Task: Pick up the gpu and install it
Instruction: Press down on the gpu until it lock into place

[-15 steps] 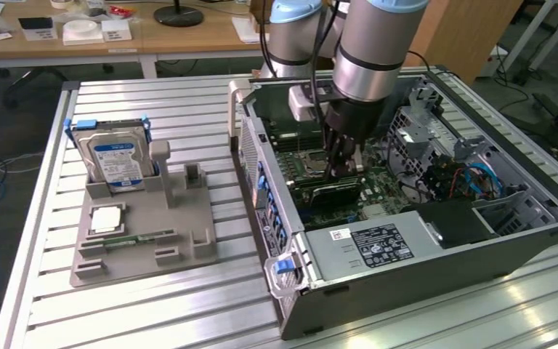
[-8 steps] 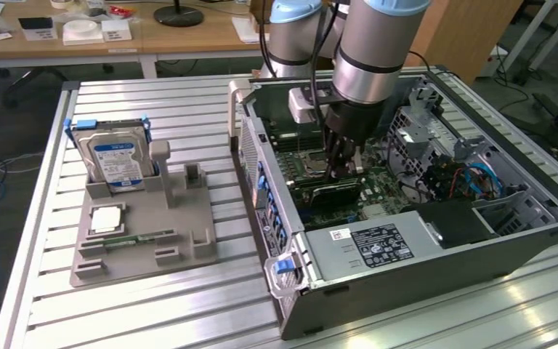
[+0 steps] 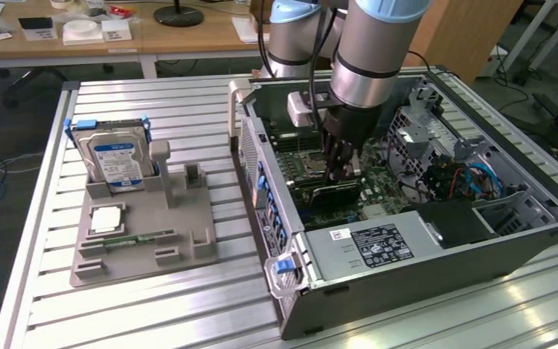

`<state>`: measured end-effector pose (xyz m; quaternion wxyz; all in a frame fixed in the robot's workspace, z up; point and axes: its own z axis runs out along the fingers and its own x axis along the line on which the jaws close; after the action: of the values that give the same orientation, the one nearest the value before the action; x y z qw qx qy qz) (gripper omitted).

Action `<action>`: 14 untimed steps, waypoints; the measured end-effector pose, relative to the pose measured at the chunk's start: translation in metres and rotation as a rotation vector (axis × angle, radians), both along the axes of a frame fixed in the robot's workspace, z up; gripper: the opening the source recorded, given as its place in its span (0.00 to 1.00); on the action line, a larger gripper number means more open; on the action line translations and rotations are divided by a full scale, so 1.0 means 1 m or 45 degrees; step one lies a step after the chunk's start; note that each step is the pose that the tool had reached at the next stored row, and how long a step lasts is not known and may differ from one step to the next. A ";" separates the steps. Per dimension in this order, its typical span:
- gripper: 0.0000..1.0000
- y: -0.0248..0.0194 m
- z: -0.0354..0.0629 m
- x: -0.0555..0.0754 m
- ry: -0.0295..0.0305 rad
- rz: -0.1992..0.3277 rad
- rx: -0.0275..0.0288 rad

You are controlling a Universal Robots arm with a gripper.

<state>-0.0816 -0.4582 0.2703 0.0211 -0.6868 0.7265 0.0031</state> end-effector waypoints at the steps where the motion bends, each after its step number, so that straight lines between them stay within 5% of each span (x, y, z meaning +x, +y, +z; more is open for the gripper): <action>1: 0.11 0.0000 -0.0005 0.000 0.0000 0.000 0.0000; 14: 0.11 0.0033 -0.0057 0.000 0.0000 0.000 0.0025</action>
<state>-0.0816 -0.4549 0.2646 0.0218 -0.6868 0.7265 0.0038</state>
